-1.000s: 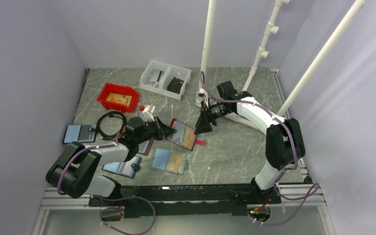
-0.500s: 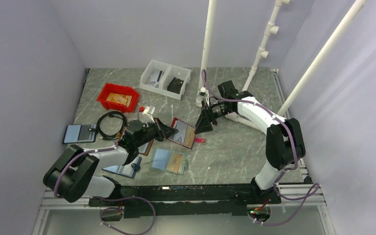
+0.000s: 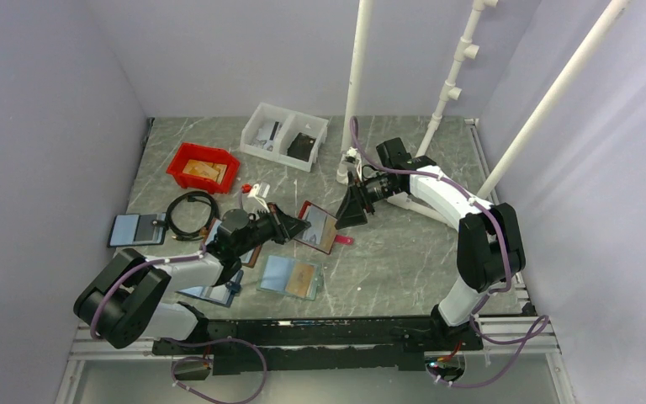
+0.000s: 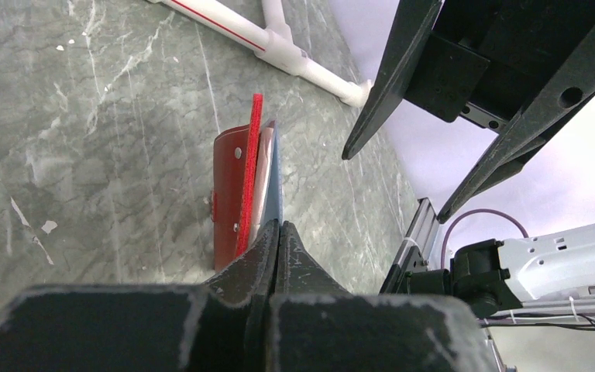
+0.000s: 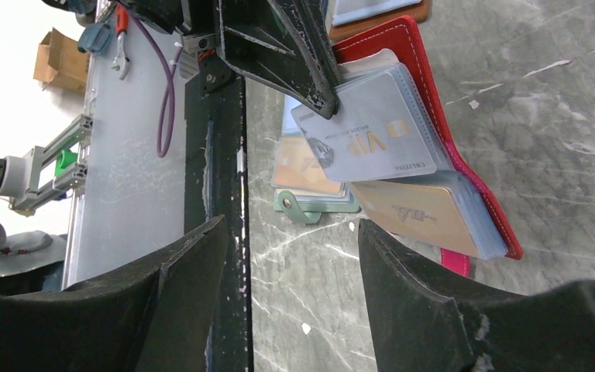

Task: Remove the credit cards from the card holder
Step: Remove the credit card from the card holder.

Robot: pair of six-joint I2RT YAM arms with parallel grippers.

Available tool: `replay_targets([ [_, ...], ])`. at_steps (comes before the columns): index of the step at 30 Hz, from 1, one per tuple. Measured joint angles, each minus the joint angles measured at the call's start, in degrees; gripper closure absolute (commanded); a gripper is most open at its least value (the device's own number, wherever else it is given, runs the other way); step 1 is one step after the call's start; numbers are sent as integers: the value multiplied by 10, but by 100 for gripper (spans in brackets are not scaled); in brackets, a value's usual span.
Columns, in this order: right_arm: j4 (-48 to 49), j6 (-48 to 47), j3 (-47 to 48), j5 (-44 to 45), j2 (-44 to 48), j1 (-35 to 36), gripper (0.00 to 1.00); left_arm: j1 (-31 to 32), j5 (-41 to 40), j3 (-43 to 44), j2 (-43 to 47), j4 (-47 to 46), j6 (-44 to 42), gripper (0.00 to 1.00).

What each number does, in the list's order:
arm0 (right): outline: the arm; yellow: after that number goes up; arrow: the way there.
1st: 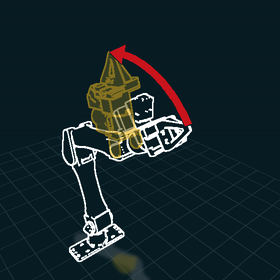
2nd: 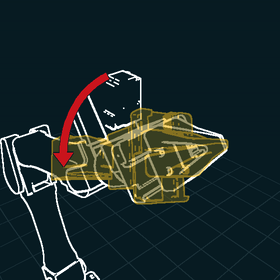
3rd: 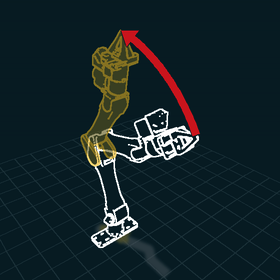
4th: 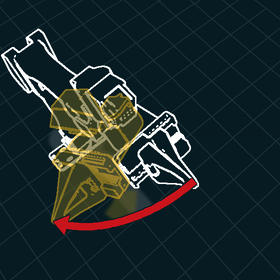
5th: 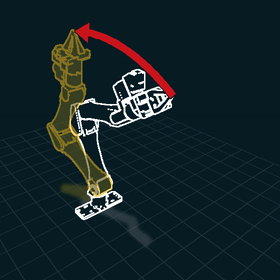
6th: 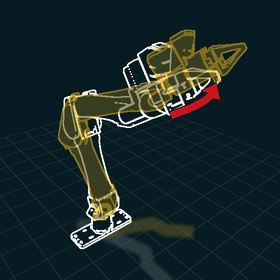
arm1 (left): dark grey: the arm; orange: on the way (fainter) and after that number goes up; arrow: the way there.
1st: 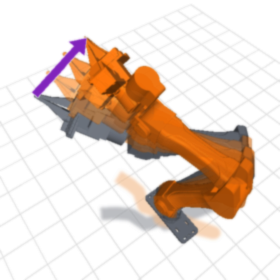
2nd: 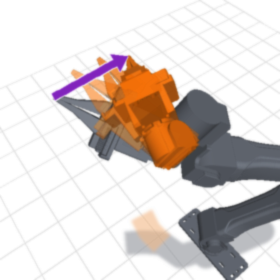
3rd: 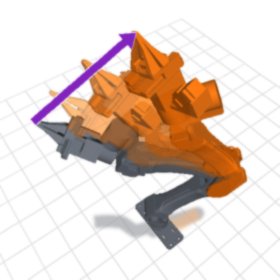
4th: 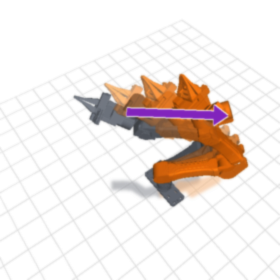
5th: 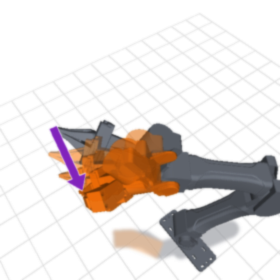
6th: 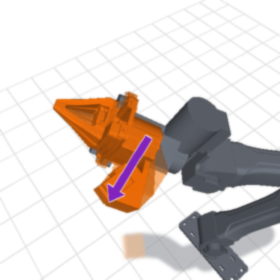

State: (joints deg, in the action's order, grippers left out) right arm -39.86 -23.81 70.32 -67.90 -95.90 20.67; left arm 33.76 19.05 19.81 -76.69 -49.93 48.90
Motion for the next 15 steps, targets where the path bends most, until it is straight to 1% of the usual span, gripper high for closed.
replay_targets([
  [15, 0, 11, 0, -19, 0, -12, 36, 18, -33, -9, 0, -28, 0, 100],
])
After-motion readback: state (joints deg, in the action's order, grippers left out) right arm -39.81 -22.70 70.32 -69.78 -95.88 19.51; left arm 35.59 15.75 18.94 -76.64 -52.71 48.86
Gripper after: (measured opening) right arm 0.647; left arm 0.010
